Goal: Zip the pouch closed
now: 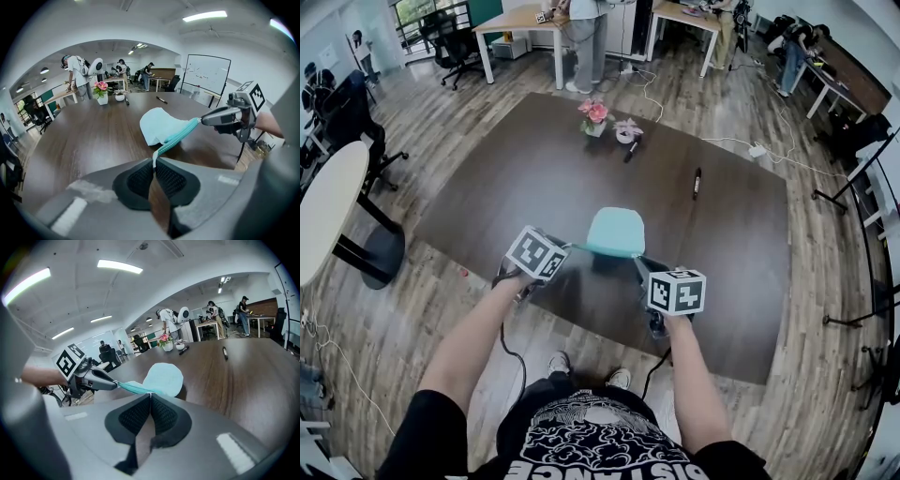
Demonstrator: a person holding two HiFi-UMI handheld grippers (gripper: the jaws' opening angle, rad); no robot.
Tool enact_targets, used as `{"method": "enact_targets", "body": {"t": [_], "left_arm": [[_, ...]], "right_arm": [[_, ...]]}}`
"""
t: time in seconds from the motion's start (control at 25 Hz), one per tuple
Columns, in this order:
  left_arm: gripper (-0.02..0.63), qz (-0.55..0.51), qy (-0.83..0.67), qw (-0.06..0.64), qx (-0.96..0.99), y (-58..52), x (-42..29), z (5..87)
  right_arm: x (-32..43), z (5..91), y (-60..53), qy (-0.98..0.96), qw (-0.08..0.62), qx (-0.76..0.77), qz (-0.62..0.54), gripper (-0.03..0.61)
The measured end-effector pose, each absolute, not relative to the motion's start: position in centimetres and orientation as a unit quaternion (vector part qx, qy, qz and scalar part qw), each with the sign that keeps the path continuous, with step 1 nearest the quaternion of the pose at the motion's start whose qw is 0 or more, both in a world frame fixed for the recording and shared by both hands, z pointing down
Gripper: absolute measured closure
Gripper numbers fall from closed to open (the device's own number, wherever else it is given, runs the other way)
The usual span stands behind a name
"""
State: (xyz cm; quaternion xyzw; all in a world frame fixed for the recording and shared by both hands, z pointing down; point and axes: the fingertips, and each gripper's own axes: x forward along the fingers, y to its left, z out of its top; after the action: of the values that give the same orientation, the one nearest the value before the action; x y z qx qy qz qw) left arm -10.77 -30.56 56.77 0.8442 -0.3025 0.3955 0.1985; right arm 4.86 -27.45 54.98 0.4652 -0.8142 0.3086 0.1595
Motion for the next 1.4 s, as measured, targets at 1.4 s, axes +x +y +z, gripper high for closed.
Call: {"method": "enact_targets", "body": {"t": [1.4], "left_arm": [[0.483, 0.399, -0.271, 0.213, 0.849, -27.8, -10.3, 59.1]], "right_arm": [[6.3, 59.6, -25.7, -0.776, 0.22, 0.492, 0.329, 0.505]]}}
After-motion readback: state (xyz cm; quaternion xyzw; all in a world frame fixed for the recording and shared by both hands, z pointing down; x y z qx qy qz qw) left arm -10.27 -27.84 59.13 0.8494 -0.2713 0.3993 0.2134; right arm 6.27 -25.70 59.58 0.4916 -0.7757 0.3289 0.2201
